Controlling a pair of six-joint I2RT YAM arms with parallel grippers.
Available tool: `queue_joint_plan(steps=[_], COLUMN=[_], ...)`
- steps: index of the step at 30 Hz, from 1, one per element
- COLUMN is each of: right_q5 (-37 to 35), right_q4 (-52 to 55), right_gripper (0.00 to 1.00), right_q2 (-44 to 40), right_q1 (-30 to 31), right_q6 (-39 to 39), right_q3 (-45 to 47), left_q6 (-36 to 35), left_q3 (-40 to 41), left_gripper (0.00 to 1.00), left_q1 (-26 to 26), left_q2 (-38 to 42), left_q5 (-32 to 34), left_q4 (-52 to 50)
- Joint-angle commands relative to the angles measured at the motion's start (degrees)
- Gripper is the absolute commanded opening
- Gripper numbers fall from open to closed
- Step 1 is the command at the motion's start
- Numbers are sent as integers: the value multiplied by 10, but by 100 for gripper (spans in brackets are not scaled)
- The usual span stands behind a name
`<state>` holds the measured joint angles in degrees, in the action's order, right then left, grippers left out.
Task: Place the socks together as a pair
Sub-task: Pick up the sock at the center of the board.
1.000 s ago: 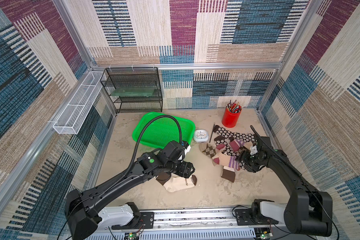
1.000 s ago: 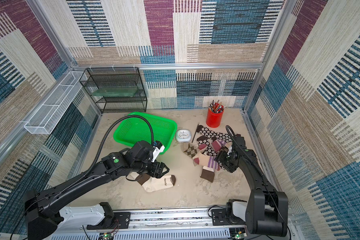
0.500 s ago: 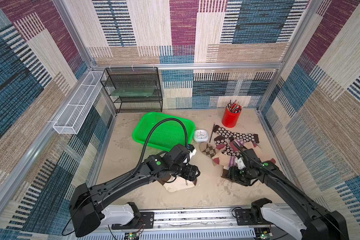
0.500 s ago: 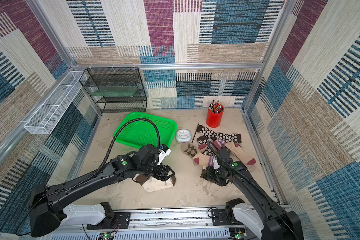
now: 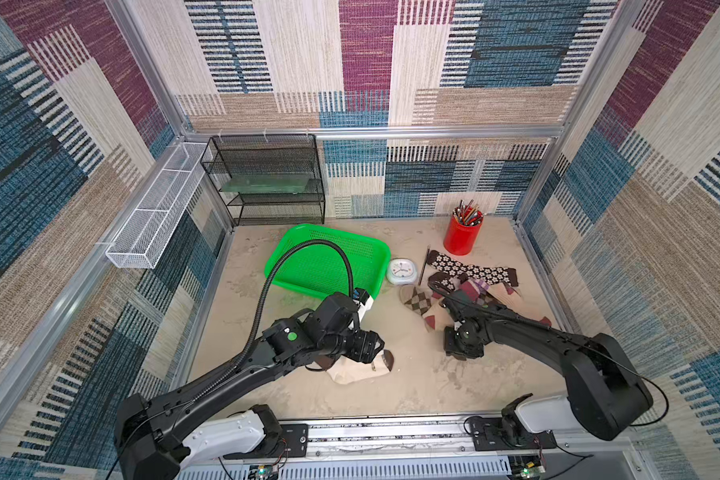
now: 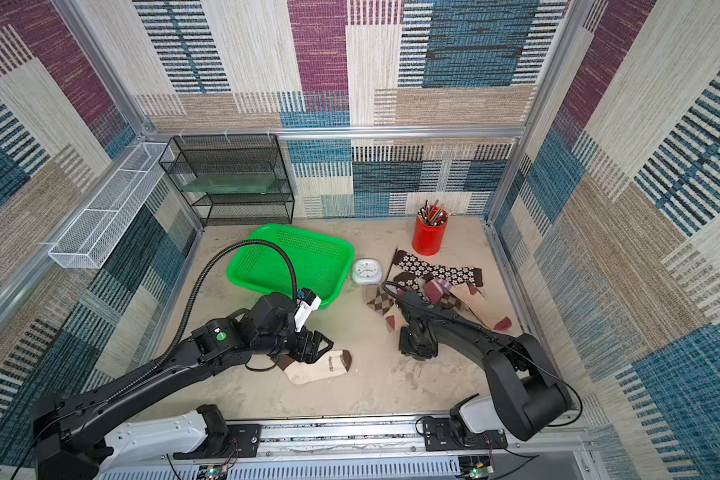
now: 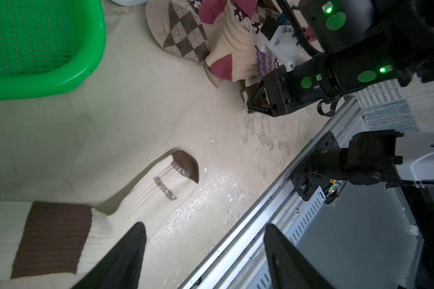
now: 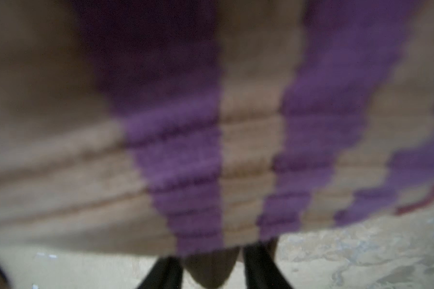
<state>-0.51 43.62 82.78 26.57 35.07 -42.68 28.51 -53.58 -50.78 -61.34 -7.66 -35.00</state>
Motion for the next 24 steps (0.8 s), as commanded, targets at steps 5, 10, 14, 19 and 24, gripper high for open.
queue_joint_plan(steps=[5,10,14,19,24], right_q5=[113,285,419,459,460], right_q4=[-6,30,-70,-180,-174], right_gripper=[0,0,0,0,0], right_q2=[-61,-117,-153,-140,-112], right_q1=[-6,-31,-33,11,34], right_q6=[1,-6,74,152,141], right_q3=[-73,-138,-131,-150,-197], left_q6=[8,6,4,6,56], left_q3=[-3,-18,-22,-33,-42], left_gripper=[74,75,74,74,76], left_q1=[9,11,11,13,38], left_q2=[45,74,83,86,86], left_q5=[24,21,1,12,-2], left_q4=[-46,-60,-47,-54,-34])
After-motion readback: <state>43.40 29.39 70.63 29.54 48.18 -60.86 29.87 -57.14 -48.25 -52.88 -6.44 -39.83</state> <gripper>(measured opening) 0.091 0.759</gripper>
